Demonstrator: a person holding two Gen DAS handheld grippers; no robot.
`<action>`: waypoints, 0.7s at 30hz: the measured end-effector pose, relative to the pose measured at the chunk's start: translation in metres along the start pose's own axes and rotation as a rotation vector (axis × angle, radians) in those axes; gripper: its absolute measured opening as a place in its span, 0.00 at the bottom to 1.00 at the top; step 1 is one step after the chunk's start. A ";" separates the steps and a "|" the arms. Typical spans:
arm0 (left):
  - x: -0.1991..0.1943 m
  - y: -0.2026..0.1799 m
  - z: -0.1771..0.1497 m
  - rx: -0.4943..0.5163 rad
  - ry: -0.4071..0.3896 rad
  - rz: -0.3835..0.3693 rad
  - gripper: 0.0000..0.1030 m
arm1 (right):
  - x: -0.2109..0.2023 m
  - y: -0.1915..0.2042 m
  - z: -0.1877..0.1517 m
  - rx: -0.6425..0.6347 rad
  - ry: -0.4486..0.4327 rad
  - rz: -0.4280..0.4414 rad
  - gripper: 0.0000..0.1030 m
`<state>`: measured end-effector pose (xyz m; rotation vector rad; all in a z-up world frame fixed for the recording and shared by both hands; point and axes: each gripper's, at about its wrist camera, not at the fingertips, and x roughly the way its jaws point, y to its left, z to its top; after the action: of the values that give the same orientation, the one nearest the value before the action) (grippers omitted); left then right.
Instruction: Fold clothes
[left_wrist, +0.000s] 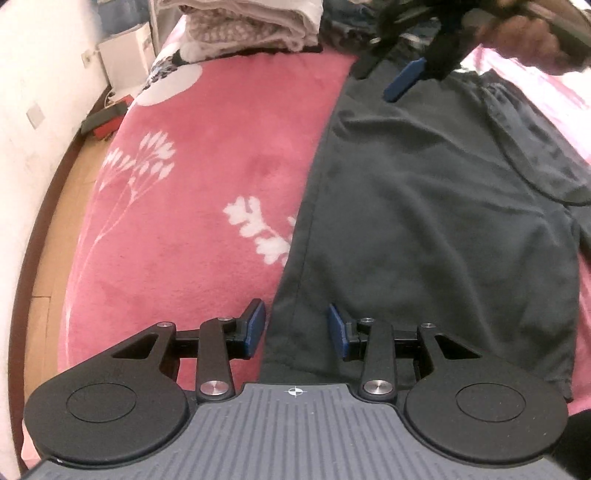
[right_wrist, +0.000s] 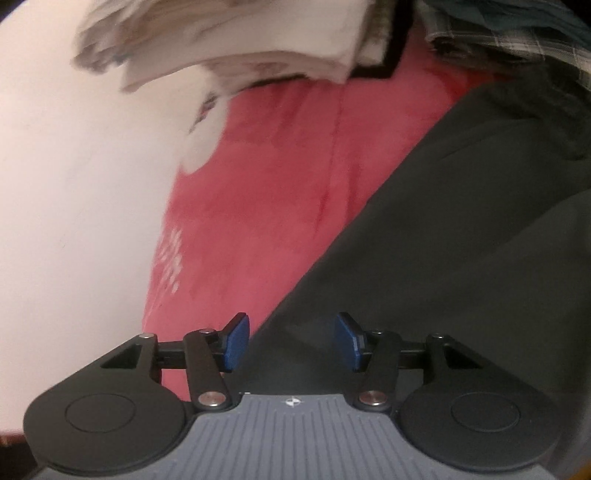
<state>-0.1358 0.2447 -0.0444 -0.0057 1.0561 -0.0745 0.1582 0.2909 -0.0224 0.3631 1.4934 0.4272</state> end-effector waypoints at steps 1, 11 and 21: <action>-0.001 0.000 -0.002 0.000 -0.007 0.002 0.31 | 0.006 0.002 0.004 0.028 0.008 -0.017 0.59; -0.032 -0.023 0.000 0.007 -0.137 -0.154 0.00 | 0.026 0.000 0.008 0.079 0.042 -0.081 0.63; -0.055 -0.055 0.025 0.046 -0.192 -0.508 0.00 | 0.006 -0.007 -0.010 -0.072 0.010 -0.150 0.16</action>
<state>-0.1438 0.1922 0.0177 -0.2356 0.8406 -0.5483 0.1483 0.2879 -0.0318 0.1913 1.4995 0.3627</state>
